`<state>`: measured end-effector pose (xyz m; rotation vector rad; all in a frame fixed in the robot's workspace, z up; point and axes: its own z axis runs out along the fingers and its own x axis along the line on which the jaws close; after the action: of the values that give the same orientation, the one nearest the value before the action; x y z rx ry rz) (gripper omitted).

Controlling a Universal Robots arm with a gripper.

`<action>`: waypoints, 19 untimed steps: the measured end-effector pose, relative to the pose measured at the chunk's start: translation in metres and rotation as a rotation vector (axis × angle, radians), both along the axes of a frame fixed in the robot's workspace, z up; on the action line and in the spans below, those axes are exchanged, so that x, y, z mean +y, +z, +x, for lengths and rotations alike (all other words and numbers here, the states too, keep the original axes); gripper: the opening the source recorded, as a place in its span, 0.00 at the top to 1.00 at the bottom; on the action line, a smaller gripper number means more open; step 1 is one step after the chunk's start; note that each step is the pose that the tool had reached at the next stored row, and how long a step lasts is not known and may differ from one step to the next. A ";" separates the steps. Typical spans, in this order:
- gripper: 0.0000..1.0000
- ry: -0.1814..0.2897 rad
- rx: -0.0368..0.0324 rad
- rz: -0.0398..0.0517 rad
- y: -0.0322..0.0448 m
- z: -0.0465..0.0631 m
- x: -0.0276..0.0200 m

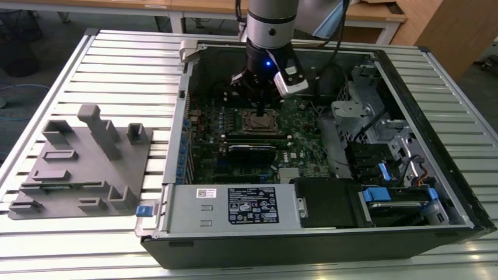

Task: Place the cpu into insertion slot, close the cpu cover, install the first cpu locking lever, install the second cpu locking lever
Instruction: 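Install the second cpu locking lever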

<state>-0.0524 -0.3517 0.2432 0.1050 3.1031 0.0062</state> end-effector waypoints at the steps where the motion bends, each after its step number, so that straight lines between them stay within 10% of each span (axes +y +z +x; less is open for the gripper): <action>1: 0.89 0.000 -0.0001 0.0000 0.0000 -0.001 -0.0022; 10: 0.89 0.000 -0.0002 0.0001 0.0000 -0.005 -0.0233; 19: 0.89 -0.002 0.0000 0.0003 -0.0002 -0.005 -0.0236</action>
<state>-0.0572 -0.3753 0.2430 0.1084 3.1030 0.0066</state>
